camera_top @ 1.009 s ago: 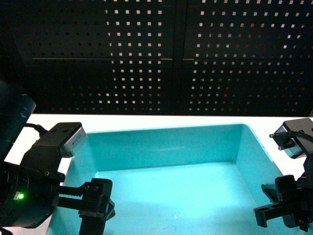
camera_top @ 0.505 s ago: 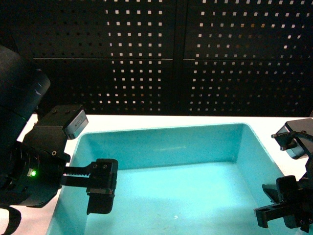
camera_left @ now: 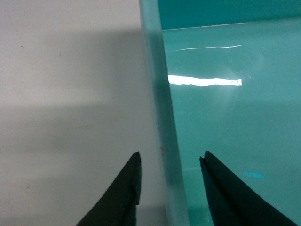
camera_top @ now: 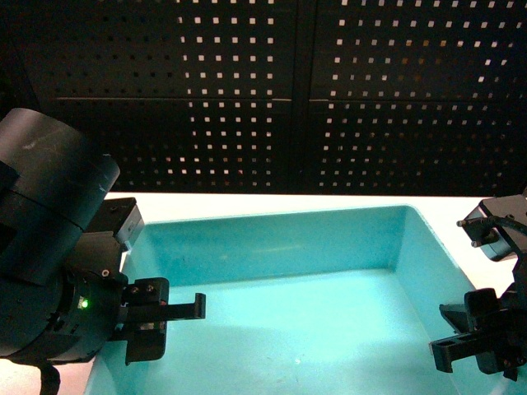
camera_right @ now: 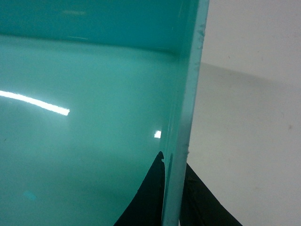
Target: Stack blue boxes stably on right
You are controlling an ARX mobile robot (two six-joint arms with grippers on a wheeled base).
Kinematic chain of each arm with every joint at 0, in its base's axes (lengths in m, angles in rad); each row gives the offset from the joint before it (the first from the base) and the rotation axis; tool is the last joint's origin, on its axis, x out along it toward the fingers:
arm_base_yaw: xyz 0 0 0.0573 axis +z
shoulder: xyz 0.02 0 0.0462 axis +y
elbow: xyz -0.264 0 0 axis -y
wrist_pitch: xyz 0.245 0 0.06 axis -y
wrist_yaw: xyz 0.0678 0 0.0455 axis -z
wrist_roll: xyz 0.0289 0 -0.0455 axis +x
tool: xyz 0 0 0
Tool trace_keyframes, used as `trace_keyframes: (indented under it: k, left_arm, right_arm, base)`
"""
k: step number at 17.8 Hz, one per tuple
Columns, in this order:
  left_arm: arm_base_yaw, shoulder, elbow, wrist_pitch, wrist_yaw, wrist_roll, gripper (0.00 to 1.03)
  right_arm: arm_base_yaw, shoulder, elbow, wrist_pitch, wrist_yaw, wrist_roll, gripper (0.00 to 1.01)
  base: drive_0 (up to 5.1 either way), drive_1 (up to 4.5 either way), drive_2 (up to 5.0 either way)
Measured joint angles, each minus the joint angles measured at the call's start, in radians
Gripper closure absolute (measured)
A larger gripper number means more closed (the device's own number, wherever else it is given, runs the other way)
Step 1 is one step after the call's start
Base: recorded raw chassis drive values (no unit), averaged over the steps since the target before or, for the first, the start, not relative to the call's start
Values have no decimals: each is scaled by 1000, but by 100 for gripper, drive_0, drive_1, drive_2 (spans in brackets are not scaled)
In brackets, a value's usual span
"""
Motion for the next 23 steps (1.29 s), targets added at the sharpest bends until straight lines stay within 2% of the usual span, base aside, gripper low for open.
trace_keyframes:
  k: [4, 5, 14, 18, 23]
  left_arm:
    - [-14, 14, 20, -16, -25, -28, 99]
    - [-16, 18, 23, -16, -34, -43, 101]
    - [-27, 16, 19, 2, -67, -47, 101]
    - [-37, -30, -16, 51, -100, -4, 101]
    - [-34, -144, 23, 29, -109, 48, 101]
  right_arm:
    - [-12, 5, 4, 3, -6, -10, 94]
    - [-12, 6, 5, 3, -6, -11, 94]
    - [-18, 11, 0, 39, -10, -16, 94]
    - [-18, -39, -12, 37, -5, -15, 94]
    - [-34, -164, 35, -31, 2, -14, 94]
  base:
    - [0, 0, 0]
    - [0, 0, 0]
    - [0, 0, 0]
    - [0, 0, 0]
    - [0, 0, 0]
